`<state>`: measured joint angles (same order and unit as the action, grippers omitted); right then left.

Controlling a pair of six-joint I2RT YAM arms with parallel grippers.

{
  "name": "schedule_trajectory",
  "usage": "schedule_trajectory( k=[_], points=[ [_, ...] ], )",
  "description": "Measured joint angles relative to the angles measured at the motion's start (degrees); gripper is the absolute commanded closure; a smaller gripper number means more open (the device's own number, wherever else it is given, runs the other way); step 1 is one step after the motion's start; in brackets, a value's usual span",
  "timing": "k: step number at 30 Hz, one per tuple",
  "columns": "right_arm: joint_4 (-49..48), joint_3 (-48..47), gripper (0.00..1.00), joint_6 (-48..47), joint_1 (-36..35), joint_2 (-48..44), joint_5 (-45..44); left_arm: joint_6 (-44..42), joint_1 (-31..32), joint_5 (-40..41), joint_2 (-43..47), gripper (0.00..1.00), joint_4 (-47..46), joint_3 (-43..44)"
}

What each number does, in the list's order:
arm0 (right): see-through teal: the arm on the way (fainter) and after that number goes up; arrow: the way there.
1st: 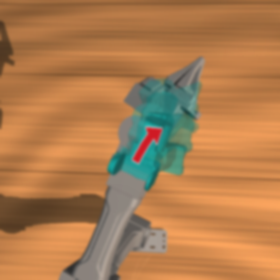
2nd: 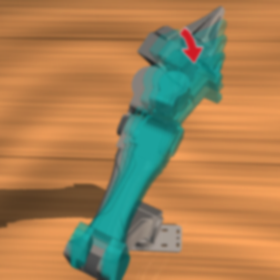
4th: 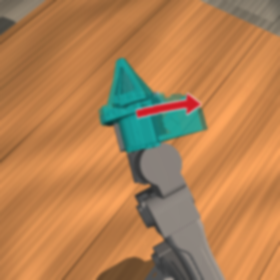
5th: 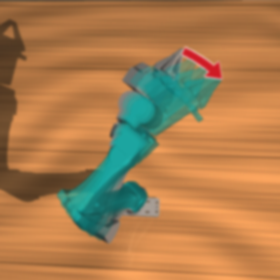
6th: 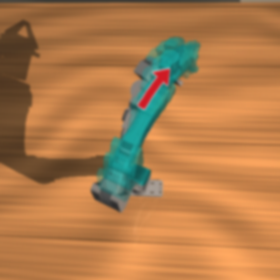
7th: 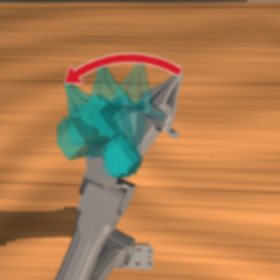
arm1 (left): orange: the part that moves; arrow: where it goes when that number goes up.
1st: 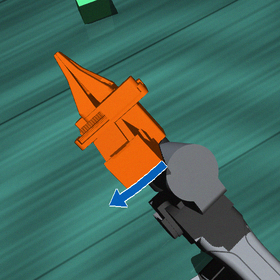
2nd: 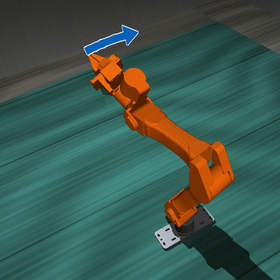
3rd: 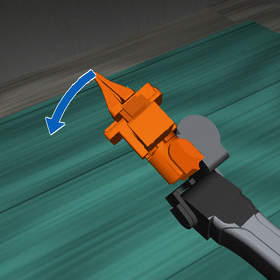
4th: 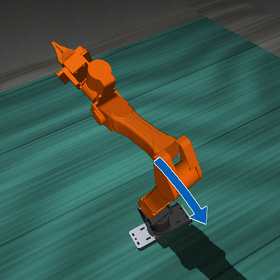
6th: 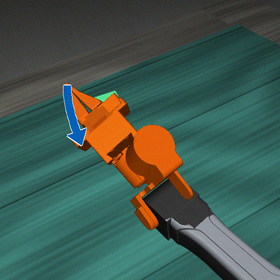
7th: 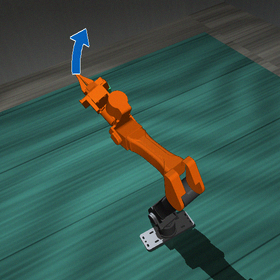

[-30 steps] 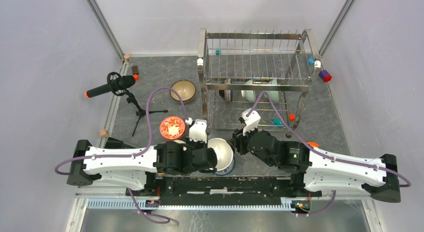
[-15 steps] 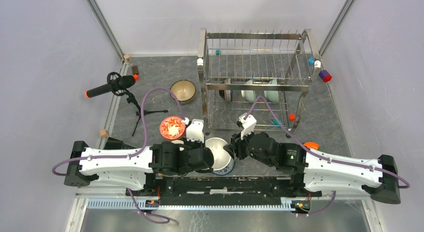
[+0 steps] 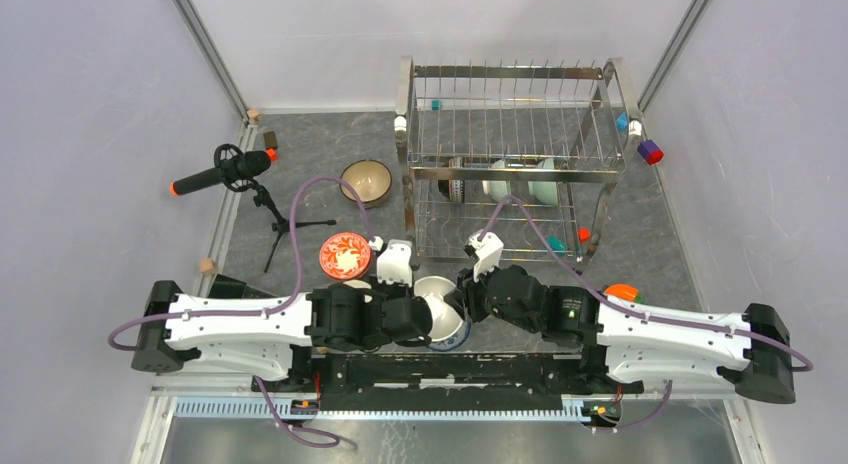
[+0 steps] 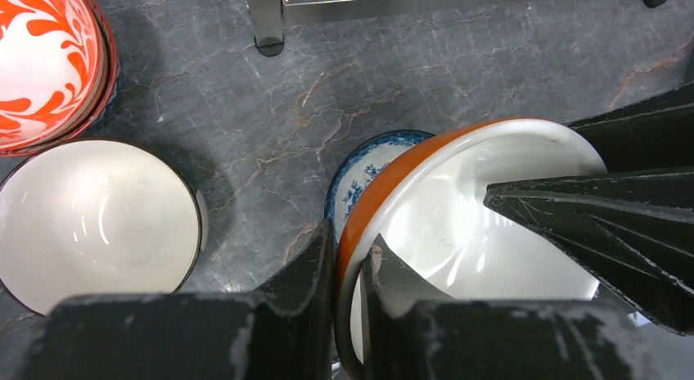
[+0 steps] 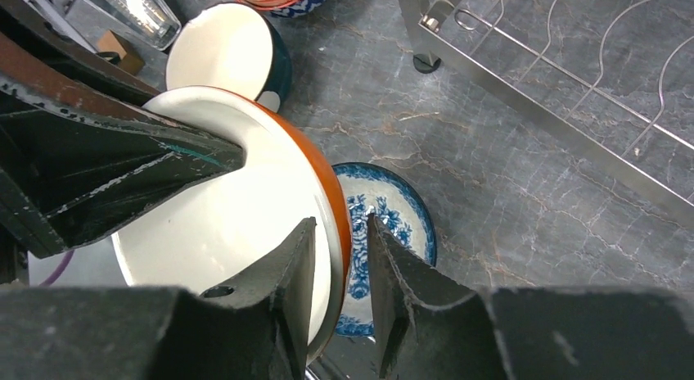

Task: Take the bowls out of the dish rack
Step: Place the bowl at the center of the board.

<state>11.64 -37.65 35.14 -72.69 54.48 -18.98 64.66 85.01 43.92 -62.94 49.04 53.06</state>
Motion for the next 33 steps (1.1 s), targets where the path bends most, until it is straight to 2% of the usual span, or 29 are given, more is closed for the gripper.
schedule_trajectory(
  k=[3, 7, 10, 14, 16, 23, 26, 28, 33],
  points=[
    [0.57, 0.00, 0.71, 0.24, 0.00, 0.61, -0.48, -0.02, 0.00, 0.04, -1.01, 0.98, -0.17, 0.11],
    [1.16, -0.02, 0.83, 0.66, 0.00, 0.79, -1.27, -0.04, 0.00, 0.74, -2.97, 0.98, 0.55, 1.62],
    [1.42, -0.04, 0.98, 1.29, 0.17, 1.25, -2.93, -0.02, 0.00, 1.70, -5.14, 0.98, 1.73, 3.65],
    [1.79, -0.15, 1.00, 1.49, 0.55, 1.95, -4.22, -0.02, -0.13, 2.80, -7.37, 0.96, 2.51, 5.01],
    [2.14, -0.17, 1.00, 1.51, 0.55, 1.95, -4.66, -0.02, -0.13, 2.80, -7.80, 0.86, 2.73, 5.27],
    [6.08, -0.59, 1.00, -0.76, 0.52, 1.29, -6.14, -0.20, 0.00, 2.47, -6.58, 0.29, 1.68, 5.31],
    [9.31, -0.59, 1.00, -2.14, 0.52, 0.22, -7.19, -0.63, 0.00, 2.25, -4.57, 0.10, 0.76, 5.31],
    [11.15, -0.74, 1.00, -2.89, 0.55, -0.68, -8.09, -0.92, 0.00, 2.01, -3.17, 0.03, -0.11, 5.29],
    [16.48, -2.75, 1.00, -5.16, 0.52, -2.82, -11.78, -2.21, 0.00, 1.53, -0.98, 0.00, -1.25, 5.29]
  ],
)
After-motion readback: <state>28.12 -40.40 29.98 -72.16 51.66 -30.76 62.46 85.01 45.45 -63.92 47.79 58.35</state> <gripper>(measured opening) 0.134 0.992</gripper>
